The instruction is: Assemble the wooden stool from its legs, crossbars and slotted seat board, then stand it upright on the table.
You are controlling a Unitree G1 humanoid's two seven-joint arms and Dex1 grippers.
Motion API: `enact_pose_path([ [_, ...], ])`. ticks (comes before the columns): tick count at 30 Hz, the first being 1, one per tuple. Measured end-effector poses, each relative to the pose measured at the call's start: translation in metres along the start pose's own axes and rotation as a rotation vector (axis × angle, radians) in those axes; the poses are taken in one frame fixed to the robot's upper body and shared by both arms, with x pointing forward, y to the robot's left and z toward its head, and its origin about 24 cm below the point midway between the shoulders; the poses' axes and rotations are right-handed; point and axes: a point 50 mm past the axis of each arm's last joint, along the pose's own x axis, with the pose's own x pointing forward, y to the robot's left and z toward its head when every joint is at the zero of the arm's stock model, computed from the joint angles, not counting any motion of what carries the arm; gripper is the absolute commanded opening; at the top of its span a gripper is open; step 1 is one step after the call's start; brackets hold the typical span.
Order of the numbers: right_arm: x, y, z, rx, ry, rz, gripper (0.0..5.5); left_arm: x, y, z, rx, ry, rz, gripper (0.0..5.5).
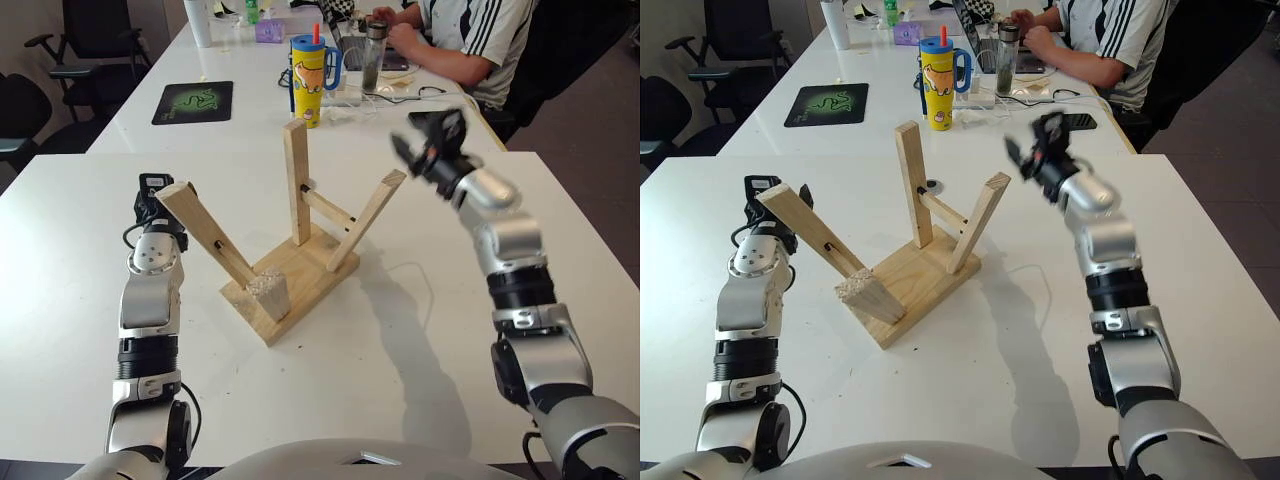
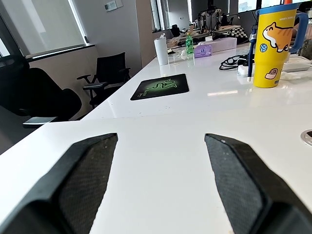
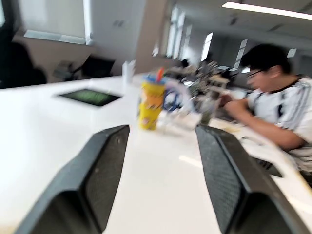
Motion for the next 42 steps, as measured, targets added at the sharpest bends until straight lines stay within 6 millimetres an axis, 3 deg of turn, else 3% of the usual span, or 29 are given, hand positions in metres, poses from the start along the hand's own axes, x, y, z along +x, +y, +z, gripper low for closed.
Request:
enact_pose_path([
  [3, -0.004, 0.019, 0.000, 0.080, -0.065, 0.164, 2.53, 0.006, -0.005, 0.002, -0.002, 0.009, -0.001, 3.33],
  [8, -0.013, 0.048, 0.036, 0.235, -0.273, 0.412, 2.53, 0.022, -0.029, -0.001, -0.008, 0.043, -0.067, 3.33],
  [11, -0.019, 0.051, 0.033, 0.255, -0.260, 0.426, 2.53, 0.031, -0.038, 0.000, -0.004, 0.045, -0.094, 3.33],
  [15, -0.019, 0.049, 0.026, 0.276, -0.241, 0.317, 2.53, 0.035, -0.041, 0.005, -0.005, 0.017, -0.111, 3.33],
  [21, -0.033, 0.053, 0.029, 0.338, -0.267, 0.300, 2.53, 0.038, -0.032, -0.001, 0.009, 0.035, -0.098, 3.33],
  [24, -0.034, 0.047, 0.032, 0.415, -0.313, 0.230, 2.53, 0.049, -0.043, -0.003, 0.020, 0.060, -0.130, 3.33],
  [27, -0.035, 0.038, 0.037, 0.496, -0.373, 0.151, 2.53, 0.062, -0.062, 0.011, 0.022, 0.024, -0.181, 3.33],
  [32, -0.035, 0.004, 0.046, 0.564, -0.442, -0.051, 2.53, 0.071, -0.104, 0.036, 0.036, -0.031, -0.317, 3.33],
  [35, -0.036, -0.014, 0.034, 0.544, -0.405, -0.221, 2.53, 0.072, -0.121, 0.043, 0.062, -0.036, -0.367, 3.33],
  [38, -0.039, -0.025, 0.031, 0.487, -0.398, -0.329, 2.53, 0.074, -0.117, 0.044, 0.072, -0.045, -0.353, 3.33],
  [42, -0.052, -0.034, 0.011, 0.443, -0.336, -0.471, 2.53, 0.080, -0.081, 0.032, 0.071, -0.035, -0.266, 3.33],
])
